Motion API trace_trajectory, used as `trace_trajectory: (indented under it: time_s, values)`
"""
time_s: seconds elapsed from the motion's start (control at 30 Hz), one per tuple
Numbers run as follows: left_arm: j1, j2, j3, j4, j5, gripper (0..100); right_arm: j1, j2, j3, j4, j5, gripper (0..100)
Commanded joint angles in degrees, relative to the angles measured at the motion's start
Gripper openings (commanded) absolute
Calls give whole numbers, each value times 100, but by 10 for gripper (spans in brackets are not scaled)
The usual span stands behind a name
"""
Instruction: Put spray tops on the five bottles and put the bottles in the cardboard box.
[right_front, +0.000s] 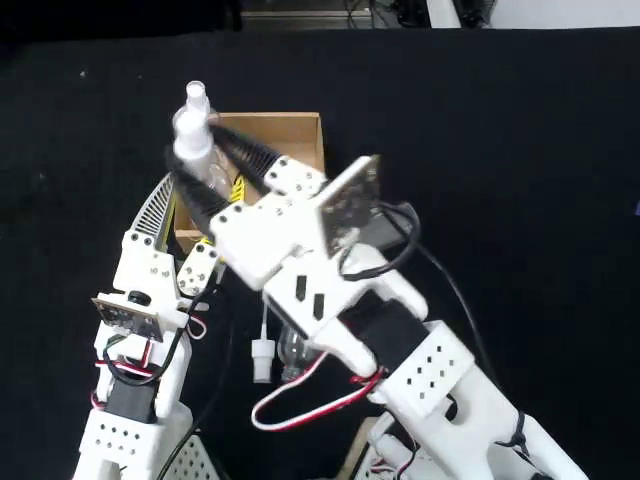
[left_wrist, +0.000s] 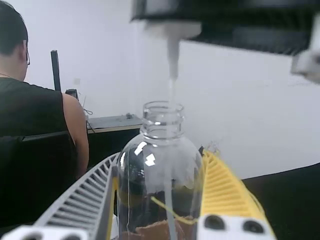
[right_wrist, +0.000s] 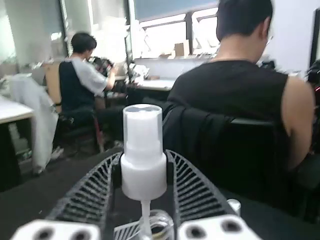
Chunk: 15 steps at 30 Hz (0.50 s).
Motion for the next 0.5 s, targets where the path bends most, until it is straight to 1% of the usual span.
trace_trajectory:
  time_s: [0.0, 0.13, 0.23, 0.3, 0.37, 0.43, 0.47]
  values:
    - [75, -79, 136, -70, 9, 30, -308, -4, -549, 343, 26, 13]
    - [75, -79, 136, -70, 9, 30, -299, -4, -629, 475, 44, 13]
    - [57, -79, 136, -62, 9, 30, -308, -13, -602, 651, 404, 13]
    - [75, -79, 136, 176, 9, 30, -308, -22, -629, 791, 510, 13]
    - [75, -79, 136, 800, 9, 30, -334, -22, -629, 897, 536, 13]
    - [66, -79, 136, 1908, 9, 30, -334, -22, -629, 941, 536, 18]
    - [66, -79, 136, 2637, 9, 30, -334, -22, -629, 949, 536, 34]
